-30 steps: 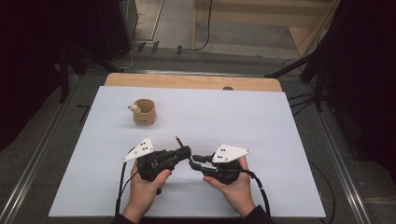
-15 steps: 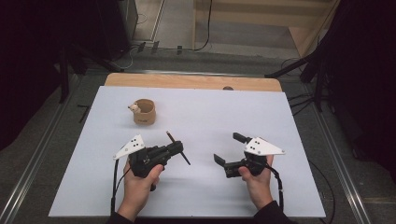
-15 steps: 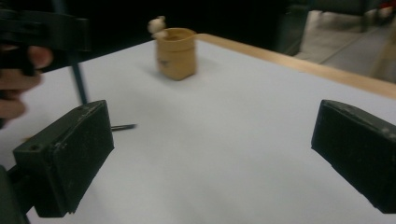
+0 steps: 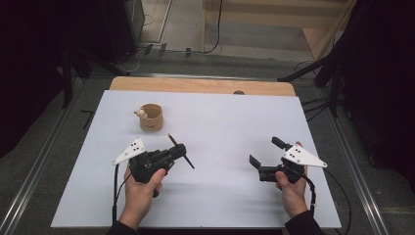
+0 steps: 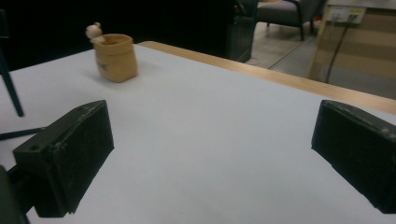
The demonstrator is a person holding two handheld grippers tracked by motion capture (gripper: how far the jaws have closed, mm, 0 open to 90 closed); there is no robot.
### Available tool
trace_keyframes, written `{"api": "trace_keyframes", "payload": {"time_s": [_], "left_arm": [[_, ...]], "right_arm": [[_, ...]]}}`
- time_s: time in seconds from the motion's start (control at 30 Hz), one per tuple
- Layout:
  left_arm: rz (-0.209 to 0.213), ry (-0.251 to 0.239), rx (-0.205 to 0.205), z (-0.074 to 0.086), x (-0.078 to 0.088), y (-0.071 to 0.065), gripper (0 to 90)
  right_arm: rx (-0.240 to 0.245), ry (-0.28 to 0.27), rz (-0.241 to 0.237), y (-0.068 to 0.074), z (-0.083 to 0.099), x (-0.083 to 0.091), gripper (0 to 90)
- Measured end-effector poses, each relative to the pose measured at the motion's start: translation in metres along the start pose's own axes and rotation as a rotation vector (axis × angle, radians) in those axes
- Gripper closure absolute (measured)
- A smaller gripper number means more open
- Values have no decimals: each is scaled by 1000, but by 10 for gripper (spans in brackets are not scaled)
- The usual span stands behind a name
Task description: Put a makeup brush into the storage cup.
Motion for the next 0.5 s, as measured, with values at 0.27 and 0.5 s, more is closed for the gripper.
{"api": "trace_keyframes", "payload": {"time_s": [0.27, 0.5], "left_arm": [[-38, 2, -24, -8, 7, 8, 838], [-89, -11, -42, -22, 19, 19, 838]], "right_arm": [[-7, -4, 40, -25, 10, 19, 0], [-49, -30, 60, -42, 16, 30, 0]]}}
Point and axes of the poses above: each handheld gripper's, and its own axes: x roughly backward along the jaws, z roughly out of its underside, y roughly to its left, the point moved 3 cm from there along -x, roughly forward along the jaws, and after that the axes turned 10 degrees about -x, right-handed, at the moved point
